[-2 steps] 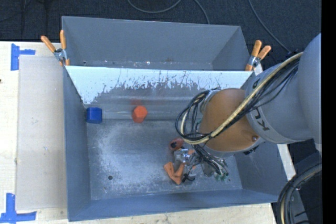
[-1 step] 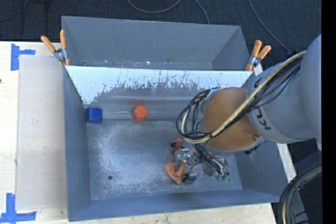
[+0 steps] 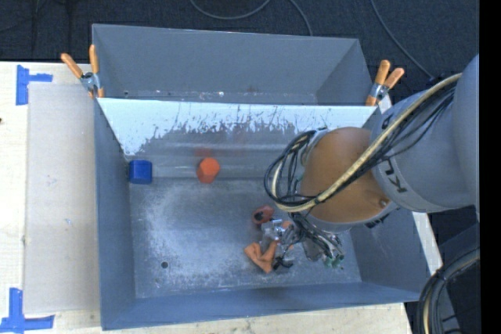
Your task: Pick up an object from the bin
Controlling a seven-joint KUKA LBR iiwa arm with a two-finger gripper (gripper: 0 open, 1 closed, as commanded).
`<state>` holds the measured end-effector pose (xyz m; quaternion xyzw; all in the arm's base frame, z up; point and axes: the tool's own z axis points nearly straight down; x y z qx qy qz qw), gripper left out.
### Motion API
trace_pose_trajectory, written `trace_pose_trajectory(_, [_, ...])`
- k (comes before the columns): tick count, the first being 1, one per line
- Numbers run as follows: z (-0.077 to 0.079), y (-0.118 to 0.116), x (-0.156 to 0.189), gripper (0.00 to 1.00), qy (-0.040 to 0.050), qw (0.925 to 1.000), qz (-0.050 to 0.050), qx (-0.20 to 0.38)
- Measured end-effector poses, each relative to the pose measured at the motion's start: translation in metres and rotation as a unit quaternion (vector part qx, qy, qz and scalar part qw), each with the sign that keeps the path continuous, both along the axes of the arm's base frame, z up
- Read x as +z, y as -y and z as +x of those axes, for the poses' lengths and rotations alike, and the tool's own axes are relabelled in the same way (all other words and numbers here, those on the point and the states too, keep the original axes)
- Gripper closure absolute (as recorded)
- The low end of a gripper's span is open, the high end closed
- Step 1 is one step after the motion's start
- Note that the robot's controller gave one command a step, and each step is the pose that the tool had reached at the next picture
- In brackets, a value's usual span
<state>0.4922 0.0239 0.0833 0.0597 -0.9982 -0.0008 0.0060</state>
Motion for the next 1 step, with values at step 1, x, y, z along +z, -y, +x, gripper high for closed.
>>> trace_pose_trajectory(1, [-0.0010, 0.0000, 0.0066, 1.00, -0.0021, 1.0000, 0.000, 0.000])
